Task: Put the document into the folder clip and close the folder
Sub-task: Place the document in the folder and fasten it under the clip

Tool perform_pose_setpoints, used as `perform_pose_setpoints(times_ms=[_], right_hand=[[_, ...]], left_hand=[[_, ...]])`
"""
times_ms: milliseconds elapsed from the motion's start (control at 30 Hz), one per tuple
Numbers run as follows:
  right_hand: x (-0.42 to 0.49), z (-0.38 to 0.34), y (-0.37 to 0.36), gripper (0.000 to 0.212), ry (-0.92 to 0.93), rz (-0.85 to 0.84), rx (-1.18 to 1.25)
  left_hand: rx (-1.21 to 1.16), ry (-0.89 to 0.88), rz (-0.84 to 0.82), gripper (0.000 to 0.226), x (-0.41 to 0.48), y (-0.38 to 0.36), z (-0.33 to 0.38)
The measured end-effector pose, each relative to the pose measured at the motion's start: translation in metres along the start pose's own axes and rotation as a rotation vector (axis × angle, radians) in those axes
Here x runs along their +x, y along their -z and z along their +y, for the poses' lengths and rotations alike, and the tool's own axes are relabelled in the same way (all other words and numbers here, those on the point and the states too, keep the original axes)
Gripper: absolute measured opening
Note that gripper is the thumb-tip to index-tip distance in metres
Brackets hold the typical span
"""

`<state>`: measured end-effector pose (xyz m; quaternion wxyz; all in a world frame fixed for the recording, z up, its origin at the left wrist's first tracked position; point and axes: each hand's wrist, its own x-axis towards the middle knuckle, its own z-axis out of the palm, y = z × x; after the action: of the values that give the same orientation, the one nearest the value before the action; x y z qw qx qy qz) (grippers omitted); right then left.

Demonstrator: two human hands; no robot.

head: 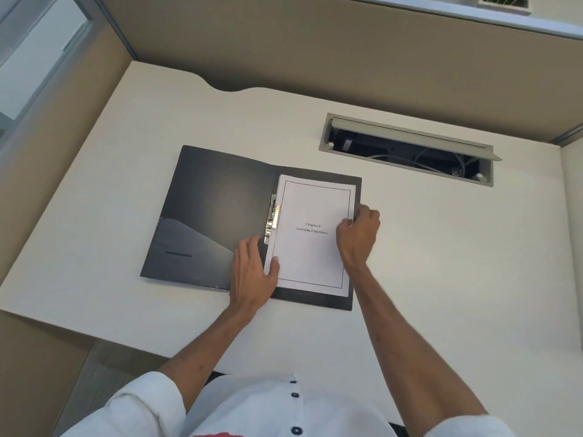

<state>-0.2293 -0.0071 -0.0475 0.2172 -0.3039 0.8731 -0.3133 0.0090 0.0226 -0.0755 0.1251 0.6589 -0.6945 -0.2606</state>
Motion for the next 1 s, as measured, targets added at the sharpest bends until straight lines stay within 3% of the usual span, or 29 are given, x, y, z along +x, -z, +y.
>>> perform_pose_setpoints(times_ms=[200, 1000], right_hand=[[-0.023, 0.023, 0.009, 0.039, -0.050, -0.086, -0.052], [-0.028, 0.009, 0.010, 0.042, -0.038, -0.163, -0.168]], left_hand=[[-0.014, 0.067, -0.011, 0.047, -0.009, -0.001, 0.005], [0.229, -0.133, -0.110, 0.059, -0.025, -0.003, -0.002]])
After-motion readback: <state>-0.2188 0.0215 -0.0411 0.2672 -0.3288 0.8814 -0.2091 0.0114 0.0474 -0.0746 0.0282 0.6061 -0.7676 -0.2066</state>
